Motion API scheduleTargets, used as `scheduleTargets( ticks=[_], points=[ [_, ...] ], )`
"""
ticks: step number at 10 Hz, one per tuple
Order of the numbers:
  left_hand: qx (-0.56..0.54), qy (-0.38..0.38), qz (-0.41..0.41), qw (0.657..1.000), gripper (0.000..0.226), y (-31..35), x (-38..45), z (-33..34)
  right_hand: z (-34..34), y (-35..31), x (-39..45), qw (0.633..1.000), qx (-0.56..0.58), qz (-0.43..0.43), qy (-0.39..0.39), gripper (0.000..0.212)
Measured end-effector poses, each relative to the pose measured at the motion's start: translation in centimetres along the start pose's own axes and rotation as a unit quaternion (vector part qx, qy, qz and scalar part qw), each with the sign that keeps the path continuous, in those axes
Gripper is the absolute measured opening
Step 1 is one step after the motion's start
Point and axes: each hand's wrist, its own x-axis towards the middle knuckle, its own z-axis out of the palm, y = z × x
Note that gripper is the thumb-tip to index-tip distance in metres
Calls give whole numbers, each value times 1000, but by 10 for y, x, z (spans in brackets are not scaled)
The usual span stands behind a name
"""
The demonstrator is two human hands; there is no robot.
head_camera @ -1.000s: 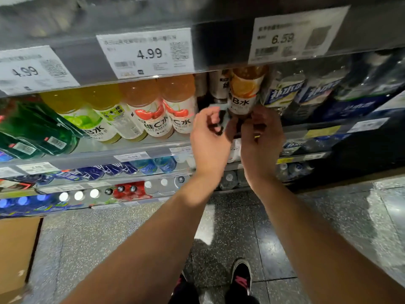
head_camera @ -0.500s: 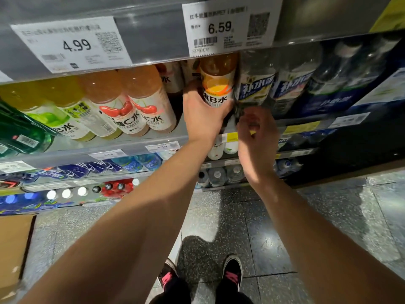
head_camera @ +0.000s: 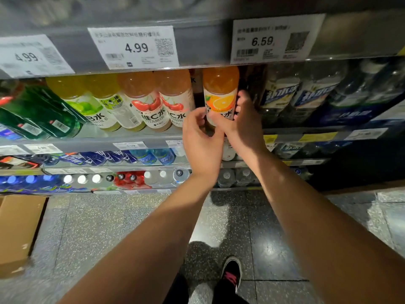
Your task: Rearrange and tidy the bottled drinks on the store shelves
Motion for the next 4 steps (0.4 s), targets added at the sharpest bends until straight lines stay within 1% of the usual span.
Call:
scheduleTargets(
  ticks=[1, 2, 3, 4],
  points=[
    [-4, 23, -20, 1000, 26, -6, 4, -25, 9, -2, 7, 1000, -6, 0, -16, 60],
    [11, 14, -41, 999, 19, -7, 8, -46, 14, -6, 12, 998, -32, 17, -41, 65],
    [6, -7, -53, 999, 18, -5, 11, -67, 10, -11, 8, 997, -54, 34, -54, 60],
    [34, -47, -86, 995, 20, -4, 12, -89, 2, -13, -10, 996, -50, 47, -55, 64]
  ],
)
